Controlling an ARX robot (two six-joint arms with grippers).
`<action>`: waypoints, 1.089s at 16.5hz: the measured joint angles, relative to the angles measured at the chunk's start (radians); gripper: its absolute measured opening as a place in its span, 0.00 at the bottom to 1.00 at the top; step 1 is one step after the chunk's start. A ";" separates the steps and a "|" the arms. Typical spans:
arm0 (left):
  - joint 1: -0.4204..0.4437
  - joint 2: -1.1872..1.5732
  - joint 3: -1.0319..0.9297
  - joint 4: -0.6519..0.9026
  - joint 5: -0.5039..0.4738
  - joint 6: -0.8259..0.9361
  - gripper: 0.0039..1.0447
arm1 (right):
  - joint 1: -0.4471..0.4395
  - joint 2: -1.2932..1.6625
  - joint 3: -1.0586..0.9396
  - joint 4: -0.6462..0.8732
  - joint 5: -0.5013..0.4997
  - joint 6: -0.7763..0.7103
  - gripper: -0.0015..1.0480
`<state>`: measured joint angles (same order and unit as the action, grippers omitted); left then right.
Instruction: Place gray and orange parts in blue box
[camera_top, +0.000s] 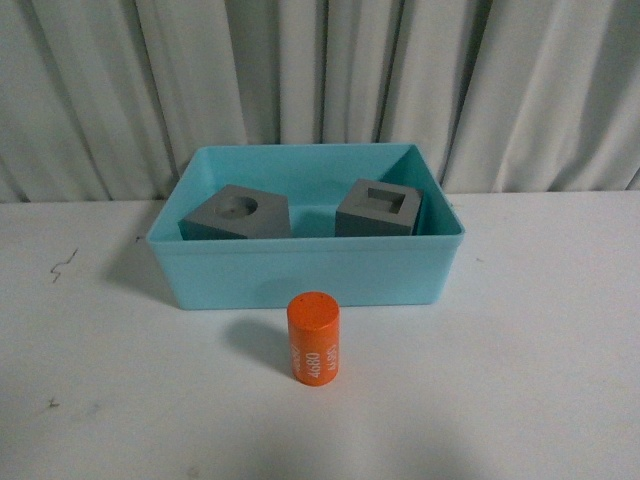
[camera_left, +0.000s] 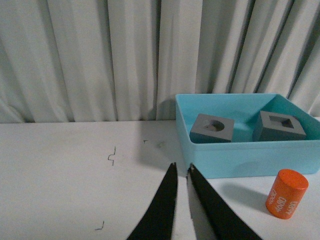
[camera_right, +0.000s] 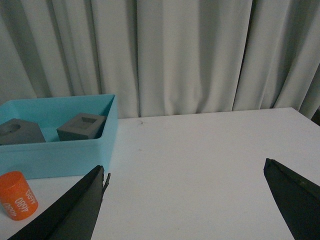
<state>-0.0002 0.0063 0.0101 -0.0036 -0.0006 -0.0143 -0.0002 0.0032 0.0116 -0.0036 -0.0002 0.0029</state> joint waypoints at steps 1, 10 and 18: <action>0.000 0.000 0.000 0.000 0.000 0.000 0.19 | 0.000 0.000 0.000 0.000 0.000 0.000 0.94; 0.000 0.000 0.000 0.000 -0.002 0.001 0.94 | -0.002 0.188 0.109 -0.239 0.073 0.090 0.94; 0.000 0.000 0.000 0.000 0.000 0.001 0.94 | -0.142 1.344 0.639 -0.241 -0.685 -0.746 0.94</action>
<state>-0.0002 0.0063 0.0101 -0.0036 -0.0010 -0.0135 -0.1421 1.3476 0.6502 -0.2451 -0.6853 -0.7433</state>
